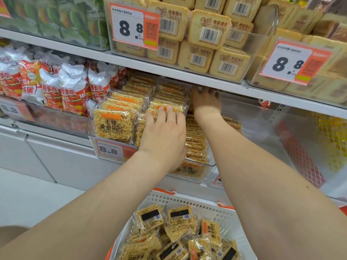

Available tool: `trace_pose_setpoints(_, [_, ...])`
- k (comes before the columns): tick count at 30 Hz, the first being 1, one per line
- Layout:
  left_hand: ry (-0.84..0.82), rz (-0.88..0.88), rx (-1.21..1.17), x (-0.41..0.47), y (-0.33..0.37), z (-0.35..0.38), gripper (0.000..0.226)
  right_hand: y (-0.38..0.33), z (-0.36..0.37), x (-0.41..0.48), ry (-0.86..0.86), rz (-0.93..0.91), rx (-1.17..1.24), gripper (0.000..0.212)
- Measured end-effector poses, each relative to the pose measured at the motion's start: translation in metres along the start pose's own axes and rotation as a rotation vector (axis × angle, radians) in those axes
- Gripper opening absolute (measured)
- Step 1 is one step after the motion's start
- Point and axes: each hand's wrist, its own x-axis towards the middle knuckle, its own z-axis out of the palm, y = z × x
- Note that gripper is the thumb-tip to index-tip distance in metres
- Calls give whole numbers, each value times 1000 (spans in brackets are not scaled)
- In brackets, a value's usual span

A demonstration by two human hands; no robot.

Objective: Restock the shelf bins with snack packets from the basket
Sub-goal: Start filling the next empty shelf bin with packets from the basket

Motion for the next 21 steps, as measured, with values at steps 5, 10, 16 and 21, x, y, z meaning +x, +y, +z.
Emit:
trace_pose_setpoints(5, [-8, 11, -24, 0, -1, 2, 80, -1, 0, -1, -63, -10, 0, 67])
trace_pose_setpoints(10, [-50, 14, -81, -1, -5, 0, 83, 0, -8, -23, -49, 50, -24, 70])
trace_pose_setpoints(16, [-33, -1, -252, -10, -5, -8, 75, 4, -31, -87, 29, -86, 140, 53])
trace_pose_setpoints(21, [264, -20, -305, -35, 6, -22, 36, 14, -31, -152, 412, -270, 487, 27])
